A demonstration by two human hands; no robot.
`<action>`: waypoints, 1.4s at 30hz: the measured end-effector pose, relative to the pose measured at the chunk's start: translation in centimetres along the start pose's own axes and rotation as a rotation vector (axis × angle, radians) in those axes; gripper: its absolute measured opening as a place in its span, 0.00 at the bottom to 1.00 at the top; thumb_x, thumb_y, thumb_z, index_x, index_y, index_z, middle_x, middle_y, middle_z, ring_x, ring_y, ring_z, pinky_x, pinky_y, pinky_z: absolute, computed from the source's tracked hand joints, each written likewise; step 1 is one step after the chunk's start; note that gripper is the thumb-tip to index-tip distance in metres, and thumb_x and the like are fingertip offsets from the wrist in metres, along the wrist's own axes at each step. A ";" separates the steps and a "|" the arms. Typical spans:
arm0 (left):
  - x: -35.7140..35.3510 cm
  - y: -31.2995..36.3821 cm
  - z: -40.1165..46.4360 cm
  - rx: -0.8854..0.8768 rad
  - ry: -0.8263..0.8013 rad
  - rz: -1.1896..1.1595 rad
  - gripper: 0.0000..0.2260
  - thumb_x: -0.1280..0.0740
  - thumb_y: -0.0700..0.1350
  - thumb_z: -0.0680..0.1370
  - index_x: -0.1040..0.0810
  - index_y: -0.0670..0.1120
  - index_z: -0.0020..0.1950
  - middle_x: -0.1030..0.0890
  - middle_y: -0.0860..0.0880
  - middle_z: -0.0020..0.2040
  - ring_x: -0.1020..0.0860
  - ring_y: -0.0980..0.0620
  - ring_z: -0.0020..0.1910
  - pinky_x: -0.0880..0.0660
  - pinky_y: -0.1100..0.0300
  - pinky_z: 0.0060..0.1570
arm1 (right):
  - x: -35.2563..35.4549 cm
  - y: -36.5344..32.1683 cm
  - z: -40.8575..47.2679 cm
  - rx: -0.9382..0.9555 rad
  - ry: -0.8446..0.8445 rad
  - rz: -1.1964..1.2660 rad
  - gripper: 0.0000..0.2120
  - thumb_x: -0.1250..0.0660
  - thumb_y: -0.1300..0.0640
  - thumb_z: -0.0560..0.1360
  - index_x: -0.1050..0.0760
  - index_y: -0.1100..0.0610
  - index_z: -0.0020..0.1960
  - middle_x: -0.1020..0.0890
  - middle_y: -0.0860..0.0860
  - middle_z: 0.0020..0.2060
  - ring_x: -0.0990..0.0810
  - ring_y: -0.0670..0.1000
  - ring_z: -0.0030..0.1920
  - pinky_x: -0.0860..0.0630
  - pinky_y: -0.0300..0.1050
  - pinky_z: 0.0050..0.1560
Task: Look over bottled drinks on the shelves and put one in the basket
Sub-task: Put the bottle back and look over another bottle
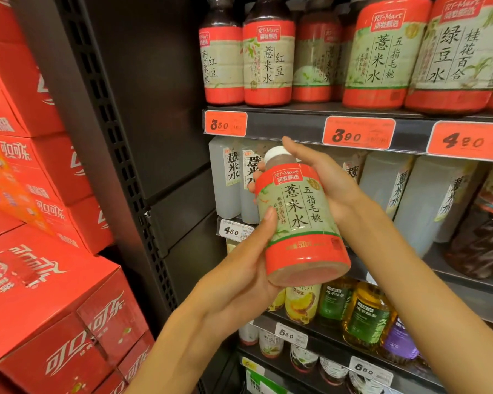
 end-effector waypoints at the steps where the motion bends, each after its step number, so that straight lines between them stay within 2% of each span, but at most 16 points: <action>1: 0.1 -0.1 0.0 0.009 -0.006 0.012 0.29 0.32 0.56 0.68 0.26 0.48 0.67 0.21 0.44 0.64 0.23 0.47 0.63 0.27 0.49 0.64 | -0.1 0.2 0.1 -0.011 -0.019 0.009 0.21 0.36 0.43 0.71 0.24 0.62 0.46 0.17 0.58 0.38 0.18 0.57 0.42 0.22 0.49 0.48; 3: 0.3 -0.2 -0.1 0.019 -0.008 0.031 0.26 0.32 0.56 0.70 0.24 0.49 0.66 0.22 0.45 0.65 0.25 0.46 0.66 0.32 0.46 0.68 | -0.3 0.5 0.2 -0.023 -0.048 0.030 0.21 0.38 0.44 0.73 0.22 0.63 0.44 0.16 0.59 0.38 0.17 0.57 0.41 0.20 0.48 0.48; 6: 0.7 -0.3 -0.3 0.026 -0.013 0.098 0.23 0.31 0.56 0.70 0.20 0.48 0.62 0.21 0.44 0.64 0.23 0.46 0.63 0.27 0.48 0.64 | -0.7 0.6 0.3 -0.004 -0.082 0.047 0.22 0.40 0.44 0.75 0.21 0.63 0.42 0.16 0.59 0.38 0.16 0.57 0.40 0.19 0.47 0.46; 11: 1.6 0.4 -0.8 -0.013 0.045 0.261 0.25 0.31 0.56 0.70 0.23 0.46 0.64 0.20 0.43 0.62 0.22 0.46 0.62 0.26 0.52 0.63 | -1.4 -1.0 -0.1 0.160 -0.081 0.094 0.16 0.36 0.45 0.71 0.23 0.60 0.42 0.16 0.57 0.35 0.16 0.55 0.36 0.19 0.45 0.40; 14: 2.3 1.1 -1.0 -0.094 0.110 0.457 0.33 0.28 0.61 0.69 0.28 0.45 0.68 0.20 0.45 0.63 0.22 0.46 0.63 0.26 0.52 0.63 | -1.6 -2.6 -0.9 0.321 -0.052 0.046 0.16 0.35 0.45 0.69 0.25 0.59 0.45 0.16 0.56 0.35 0.17 0.54 0.36 0.20 0.44 0.37; 16: 2.5 1.5 -1.1 -0.146 0.135 0.595 0.36 0.24 0.59 0.65 0.28 0.45 0.68 0.19 0.46 0.61 0.21 0.47 0.61 0.24 0.53 0.60 | -1.8 -3.4 -1.3 0.413 -0.038 -0.041 0.17 0.36 0.44 0.70 0.24 0.58 0.46 0.16 0.55 0.35 0.17 0.53 0.37 0.21 0.43 0.39; 18: 2.7 1.7 -1.0 -0.190 0.141 0.656 0.31 0.26 0.53 0.66 0.28 0.45 0.66 0.18 0.47 0.60 0.20 0.47 0.60 0.23 0.53 0.57 | -2.0 -4.0 -1.8 0.488 -0.044 -0.141 0.16 0.37 0.44 0.73 0.23 0.58 0.47 0.15 0.55 0.36 0.17 0.53 0.38 0.21 0.43 0.41; 21: 3.1 2.1 -0.9 -0.287 0.176 0.668 0.28 0.26 0.50 0.67 0.27 0.46 0.65 0.17 0.48 0.58 0.19 0.48 0.58 0.21 0.56 0.53 | -1.8 -4.6 -2.4 0.538 0.010 -0.377 0.18 0.41 0.42 0.75 0.18 0.53 0.46 0.14 0.54 0.43 0.16 0.52 0.45 0.21 0.45 0.49; 23: 3.2 2.8 -0.9 -0.371 0.221 0.684 0.29 0.24 0.49 0.65 0.27 0.49 0.65 0.17 0.49 0.57 0.18 0.50 0.56 0.21 0.60 0.50 | -1.4 -4.4 -2.8 0.556 0.040 -0.475 0.16 0.39 0.41 0.74 0.18 0.51 0.49 0.14 0.51 0.48 0.16 0.50 0.51 0.23 0.45 0.54; 25: 3.3 3.4 -0.9 -0.441 0.258 0.718 0.30 0.23 0.48 0.64 0.27 0.51 0.65 0.17 0.50 0.56 0.18 0.52 0.55 0.21 0.62 0.48 | -1.4 -3.9 -3.3 0.587 0.042 -0.525 0.16 0.33 0.43 0.71 0.21 0.51 0.54 0.15 0.50 0.51 0.17 0.49 0.53 0.23 0.43 0.53; 28: 3.1 4.2 -0.6 -0.500 0.273 0.789 0.33 0.22 0.46 0.64 0.29 0.52 0.66 0.17 0.51 0.56 0.18 0.53 0.55 0.21 0.64 0.47 | -2.0 -3.9 -4.2 0.686 0.014 -0.559 0.16 0.28 0.54 0.70 0.22 0.56 0.56 0.16 0.50 0.53 0.18 0.50 0.54 0.23 0.42 0.51; 31: 2.8 4.7 -0.2 -0.531 0.253 0.854 0.37 0.20 0.39 0.66 0.33 0.49 0.70 0.19 0.52 0.60 0.20 0.55 0.58 0.23 0.65 0.51 | -2.8 -4.3 -5.0 0.749 -0.005 -0.597 0.17 0.30 0.62 0.69 0.24 0.63 0.58 0.17 0.52 0.52 0.18 0.50 0.53 0.24 0.42 0.52; 33: 2.7 5.1 0.0 -0.556 0.249 0.891 0.37 0.22 0.38 0.66 0.34 0.51 0.71 0.21 0.53 0.61 0.22 0.56 0.60 0.24 0.66 0.53 | -3.4 -4.5 -5.5 0.779 -0.010 -0.673 0.20 0.29 0.63 0.68 0.25 0.65 0.59 0.17 0.53 0.52 0.19 0.49 0.53 0.24 0.40 0.52; 36: 2.5 6.0 0.4 -0.597 0.272 0.959 0.37 0.20 0.41 0.65 0.33 0.52 0.70 0.24 0.49 0.64 0.24 0.54 0.63 0.24 0.62 0.56 | -3.8 -5.3 -6.0 0.819 0.011 -0.731 0.21 0.28 0.63 0.67 0.24 0.65 0.59 0.18 0.55 0.52 0.19 0.49 0.53 0.23 0.42 0.53; 39: 1.8 6.7 1.1 -0.634 0.261 0.953 0.36 0.21 0.44 0.65 0.32 0.48 0.70 0.23 0.48 0.63 0.22 0.54 0.61 0.24 0.64 0.55 | -3.6 -6.8 -6.0 0.845 0.082 -0.630 0.19 0.28 0.61 0.67 0.23 0.61 0.57 0.17 0.56 0.51 0.19 0.50 0.52 0.21 0.45 0.53; 42: 0.7 7.4 2.1 -0.669 0.260 0.910 0.36 0.21 0.45 0.66 0.33 0.48 0.70 0.21 0.51 0.61 0.21 0.56 0.59 0.24 0.66 0.53 | -3.4 -8.9 -6.1 0.903 0.157 -0.565 0.13 0.28 0.60 0.68 0.21 0.56 0.53 0.15 0.54 0.48 0.18 0.49 0.49 0.21 0.42 0.50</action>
Point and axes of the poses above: each hand's wrist, its own z-axis towards the middle knuckle, its own x-axis out of the back of the hand, y = z × x, the point moved 8 cm from there along z, towards the middle knuckle
